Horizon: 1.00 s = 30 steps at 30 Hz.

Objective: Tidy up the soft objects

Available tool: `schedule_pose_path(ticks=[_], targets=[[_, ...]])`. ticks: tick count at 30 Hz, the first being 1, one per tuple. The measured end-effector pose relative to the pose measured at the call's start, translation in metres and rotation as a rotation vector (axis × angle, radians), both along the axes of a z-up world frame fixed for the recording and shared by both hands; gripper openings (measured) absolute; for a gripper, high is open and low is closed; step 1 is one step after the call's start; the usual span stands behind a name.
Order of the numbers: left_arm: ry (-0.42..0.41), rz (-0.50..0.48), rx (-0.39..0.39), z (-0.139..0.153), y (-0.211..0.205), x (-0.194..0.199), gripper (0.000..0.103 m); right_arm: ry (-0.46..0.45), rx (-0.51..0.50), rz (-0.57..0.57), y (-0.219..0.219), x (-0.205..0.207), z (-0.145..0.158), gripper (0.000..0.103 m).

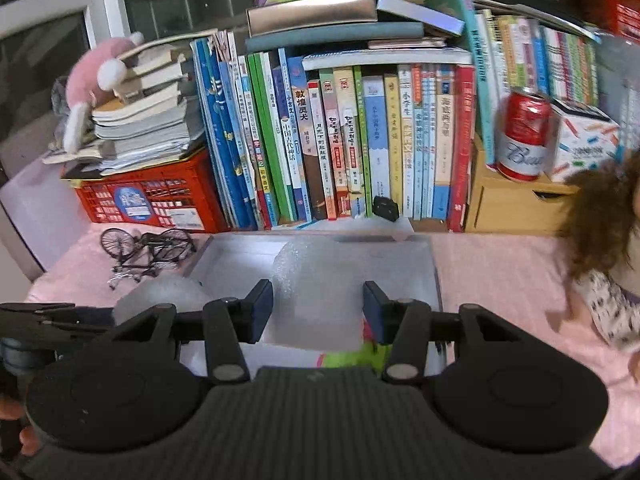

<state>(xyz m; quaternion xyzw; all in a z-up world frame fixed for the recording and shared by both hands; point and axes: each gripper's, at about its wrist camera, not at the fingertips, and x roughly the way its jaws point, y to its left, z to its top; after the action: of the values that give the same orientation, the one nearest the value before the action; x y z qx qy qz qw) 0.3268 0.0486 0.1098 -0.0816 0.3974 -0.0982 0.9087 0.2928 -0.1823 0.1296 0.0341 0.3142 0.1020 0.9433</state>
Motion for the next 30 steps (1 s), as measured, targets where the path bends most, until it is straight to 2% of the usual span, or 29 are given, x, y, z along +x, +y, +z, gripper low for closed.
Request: schedule_pose_path(ticks=[6, 11, 15, 21, 30], targets=[[0.055, -0.003, 0.002, -0.018, -0.001, 0.032, 0.068, 0.063, 0.002, -0.085, -0.002, 0.042, -0.016, 0.053], [0.086, -0.019, 0.016, -0.035, -0.006, 0.047, 0.068, 0.091, -0.070, -0.097, 0.002, 0.063, -0.032, 0.054], [0.108, -0.031, 0.013, -0.047, -0.010, 0.052, 0.068, 0.089, -0.114, -0.082, 0.005, 0.070, -0.040, 0.054], [0.135, -0.046, 0.019, -0.057, -0.016, 0.054, 0.069, 0.153, -0.193, -0.069, 0.011, 0.078, -0.059, 0.054], [0.150, -0.055, 0.025, -0.065, -0.023, 0.056, 0.069, 0.206, -0.241, -0.042, 0.012, 0.080, -0.072, 0.053]])
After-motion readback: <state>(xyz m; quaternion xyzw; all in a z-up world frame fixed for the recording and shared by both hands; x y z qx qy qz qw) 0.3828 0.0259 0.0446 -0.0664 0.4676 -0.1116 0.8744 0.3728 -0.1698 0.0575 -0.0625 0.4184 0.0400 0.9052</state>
